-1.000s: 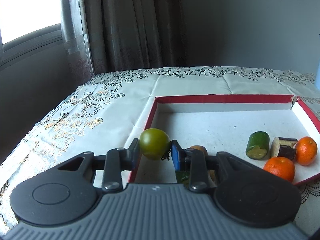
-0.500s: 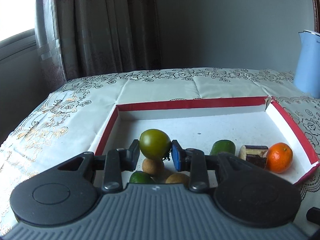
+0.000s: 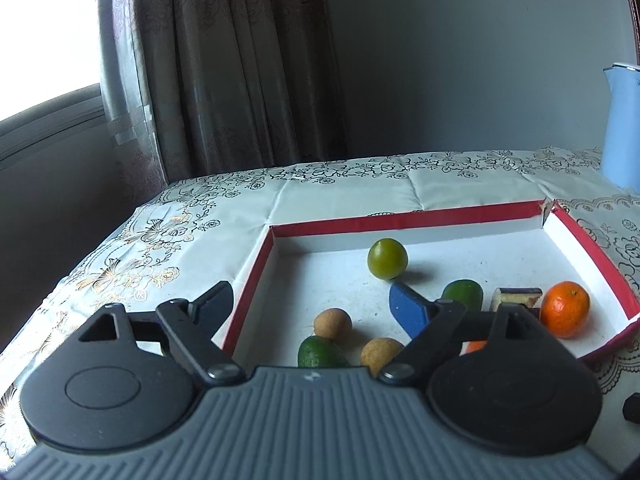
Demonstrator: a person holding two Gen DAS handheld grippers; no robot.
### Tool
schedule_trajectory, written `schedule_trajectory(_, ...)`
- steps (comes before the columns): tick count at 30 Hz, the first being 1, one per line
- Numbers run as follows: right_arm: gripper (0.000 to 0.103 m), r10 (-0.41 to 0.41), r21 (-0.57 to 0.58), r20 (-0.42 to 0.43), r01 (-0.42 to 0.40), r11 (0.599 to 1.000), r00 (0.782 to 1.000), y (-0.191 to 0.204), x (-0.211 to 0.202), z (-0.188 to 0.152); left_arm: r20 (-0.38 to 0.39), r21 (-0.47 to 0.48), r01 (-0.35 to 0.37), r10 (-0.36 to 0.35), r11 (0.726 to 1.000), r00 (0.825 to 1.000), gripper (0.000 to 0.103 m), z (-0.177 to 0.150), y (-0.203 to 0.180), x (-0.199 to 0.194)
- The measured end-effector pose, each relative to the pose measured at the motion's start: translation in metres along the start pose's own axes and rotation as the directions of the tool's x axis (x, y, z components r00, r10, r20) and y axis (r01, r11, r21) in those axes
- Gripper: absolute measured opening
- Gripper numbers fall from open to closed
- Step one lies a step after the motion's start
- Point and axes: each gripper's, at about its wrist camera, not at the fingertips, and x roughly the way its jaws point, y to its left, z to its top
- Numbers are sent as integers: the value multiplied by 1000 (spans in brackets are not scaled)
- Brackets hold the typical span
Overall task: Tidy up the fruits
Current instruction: 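Lower the right gripper onto the cut eggplant piece and close it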
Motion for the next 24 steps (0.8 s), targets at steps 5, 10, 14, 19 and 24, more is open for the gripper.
schedule_trajectory(5,103,-2,-3,-1,2,1000,1000,1,0,0,-15,-17,-10,10,1000,1000,101,-14,13,-21)
schedule_trajectory(10,103,25,0,6,-25,1000,1000,-1,-2,-1,-19,-75,-27,26,997,999,103,-37,43,-41)
schedule_trajectory(14,103,77,-60,45,-74,995,996,6,-10,-3,-60,-121,-83,76,989,995,103,-57,64,-41)
schedule_trajectory(19,103,188,-217,105,-162,963,976,41,-25,-8,-81,-151,-95,83,984,993,103,-67,73,-39)
schedule_trajectory(24,103,228,-362,71,-188,913,971,85,-22,-7,-129,-116,-112,96,987,987,103,-66,68,-30)
